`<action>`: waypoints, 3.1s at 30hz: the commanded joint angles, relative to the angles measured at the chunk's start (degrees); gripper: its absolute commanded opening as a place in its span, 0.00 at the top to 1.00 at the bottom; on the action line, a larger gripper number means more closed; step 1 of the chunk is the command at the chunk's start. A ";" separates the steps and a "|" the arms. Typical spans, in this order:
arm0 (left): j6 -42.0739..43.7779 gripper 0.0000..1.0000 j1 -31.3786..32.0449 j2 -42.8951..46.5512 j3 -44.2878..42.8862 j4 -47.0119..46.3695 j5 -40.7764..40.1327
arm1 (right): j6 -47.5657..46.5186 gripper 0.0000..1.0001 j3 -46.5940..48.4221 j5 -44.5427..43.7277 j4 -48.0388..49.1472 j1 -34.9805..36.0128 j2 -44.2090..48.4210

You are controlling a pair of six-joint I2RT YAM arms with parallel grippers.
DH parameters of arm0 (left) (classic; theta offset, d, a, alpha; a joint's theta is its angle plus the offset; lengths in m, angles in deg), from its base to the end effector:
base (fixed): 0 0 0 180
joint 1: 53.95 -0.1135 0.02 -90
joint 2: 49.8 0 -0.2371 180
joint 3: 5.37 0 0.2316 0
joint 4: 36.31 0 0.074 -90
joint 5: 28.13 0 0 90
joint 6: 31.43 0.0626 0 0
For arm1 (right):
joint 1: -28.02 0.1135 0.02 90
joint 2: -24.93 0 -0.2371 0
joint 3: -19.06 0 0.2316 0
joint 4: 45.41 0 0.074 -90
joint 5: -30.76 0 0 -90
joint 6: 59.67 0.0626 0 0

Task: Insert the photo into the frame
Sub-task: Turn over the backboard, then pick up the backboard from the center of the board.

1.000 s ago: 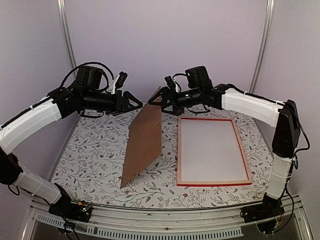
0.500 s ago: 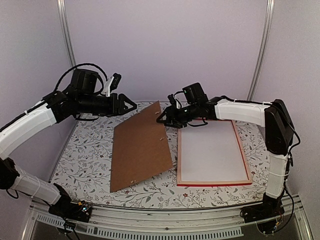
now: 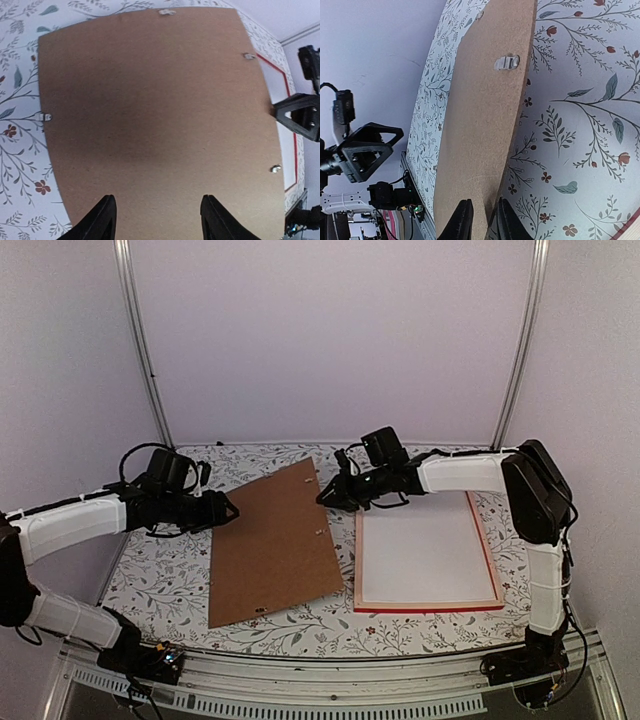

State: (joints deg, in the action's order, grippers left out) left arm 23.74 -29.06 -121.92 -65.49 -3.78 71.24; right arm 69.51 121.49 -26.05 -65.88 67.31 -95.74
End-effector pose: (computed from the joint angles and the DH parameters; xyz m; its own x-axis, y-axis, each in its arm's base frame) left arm 0.2411 -0.1231 0.1958 -0.8195 -0.2410 -0.5200 0.0640 0.8632 -0.5009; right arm 0.3340 0.3175 0.1659 -0.9188 -0.0687 -0.3886 -0.3613 0.5426 0.7583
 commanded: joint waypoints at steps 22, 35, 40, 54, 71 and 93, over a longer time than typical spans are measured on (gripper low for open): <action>-2.83 0.24 -11.56 -6.85 13.39 -11.51 -5.94 | 2.55 0.81 -2.43 5.48 10.65 -0.40 -4.21; -2.49 0.19 -13.46 -11.07 14.24 -14.12 -2.69 | 1.95 0.81 -2.90 6.27 10.61 -0.35 -3.75; -3.95 0.20 -13.38 -12.58 16.92 -18.94 0.04 | 2.08 0.81 -3.28 6.62 10.88 -0.36 -3.96; -5.24 0.22 -8.11 -14.02 16.22 -22.51 3.62 | 2.88 0.78 -2.25 7.51 11.36 -0.18 -5.96; -6.57 0.23 -3.91 -15.19 16.86 -25.43 3.90 | 1.95 0.72 -2.66 7.82 10.77 0.25 -6.67; -5.33 0.24 -2.53 -17.30 13.57 -26.09 3.51 | 2.73 0.73 -6.38 11.38 9.80 -0.66 -2.78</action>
State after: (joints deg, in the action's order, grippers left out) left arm 18.04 -32.93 -138.47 -50.95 -33.85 73.53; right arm 73.02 115.76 -16.54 -56.51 66.50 -101.16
